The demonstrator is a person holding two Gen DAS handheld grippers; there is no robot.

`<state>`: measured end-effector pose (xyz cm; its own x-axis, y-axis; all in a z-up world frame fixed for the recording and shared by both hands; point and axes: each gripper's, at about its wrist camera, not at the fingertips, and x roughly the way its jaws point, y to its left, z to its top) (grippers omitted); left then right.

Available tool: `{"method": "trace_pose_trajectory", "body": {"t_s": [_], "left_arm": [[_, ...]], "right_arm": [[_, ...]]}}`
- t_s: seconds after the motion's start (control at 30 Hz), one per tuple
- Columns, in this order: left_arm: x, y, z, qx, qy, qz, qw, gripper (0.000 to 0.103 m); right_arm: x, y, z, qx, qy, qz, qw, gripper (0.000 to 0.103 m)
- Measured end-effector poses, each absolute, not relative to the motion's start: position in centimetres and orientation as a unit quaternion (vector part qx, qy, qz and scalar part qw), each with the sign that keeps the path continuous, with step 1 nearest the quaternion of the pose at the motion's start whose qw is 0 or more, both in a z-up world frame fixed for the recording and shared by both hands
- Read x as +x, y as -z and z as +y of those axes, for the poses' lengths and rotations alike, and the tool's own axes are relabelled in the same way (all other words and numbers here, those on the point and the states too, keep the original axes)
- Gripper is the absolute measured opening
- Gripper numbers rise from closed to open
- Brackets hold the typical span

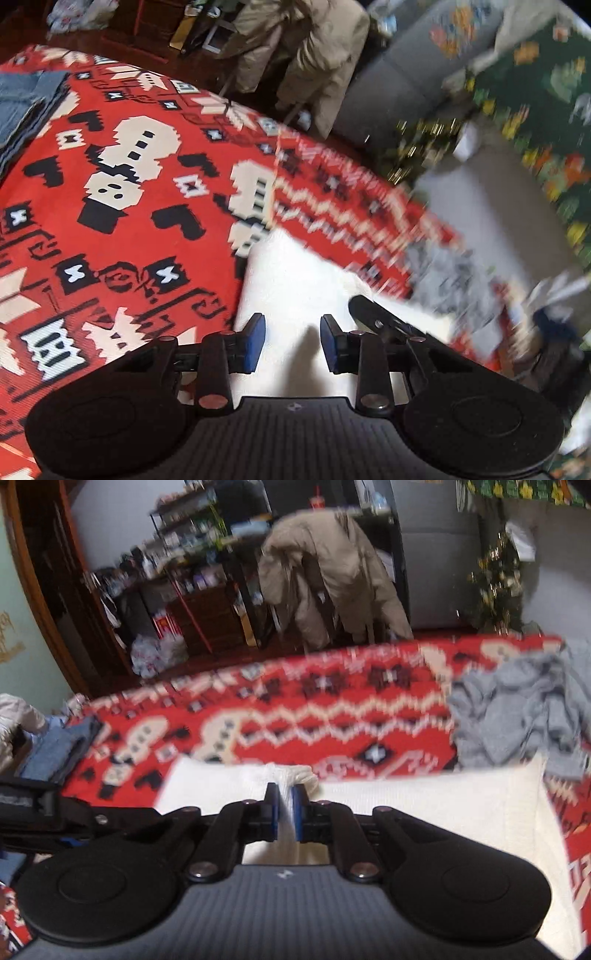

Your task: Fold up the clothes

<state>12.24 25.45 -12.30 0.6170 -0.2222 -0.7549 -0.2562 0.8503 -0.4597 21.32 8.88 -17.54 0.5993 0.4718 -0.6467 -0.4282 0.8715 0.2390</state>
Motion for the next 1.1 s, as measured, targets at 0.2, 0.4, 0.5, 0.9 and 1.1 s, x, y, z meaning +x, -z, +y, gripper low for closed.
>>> {"method": "trace_pose_trajectory", "body": {"t_s": [0.2,0.4,0.5,0.9,1.1], "left_arm": [[11.4,11.6,26.0,-0.285,-0.006,0.421,0.861,0.024],[11.4,12.0,26.7,-0.340,0.040,0.411,0.845,0.011],[12.3,13.4,26.0,-0.330,0.037,0.444,0.833,0.006],[11.3,13.4,25.7,-0.322,0.043,0.464,0.824,0.003],[9.9,13.5,24.9,-0.299,0.043,0.490,0.818,0.003]], "right_arm": [[21.0,16.1,7.1,0.045,-0.251,0.358,0.898,0.020],[20.4,13.6,5.6,0.113,-0.312,0.360,0.872,0.002],[19.9,14.8,7.4,0.088,-0.325,0.379,0.862,0.001],[18.7,16.5,6.7,0.067,-0.314,0.411,0.853,0.002],[17.2,16.5,8.0,0.055,-0.328,0.432,0.838,0.002]]}}
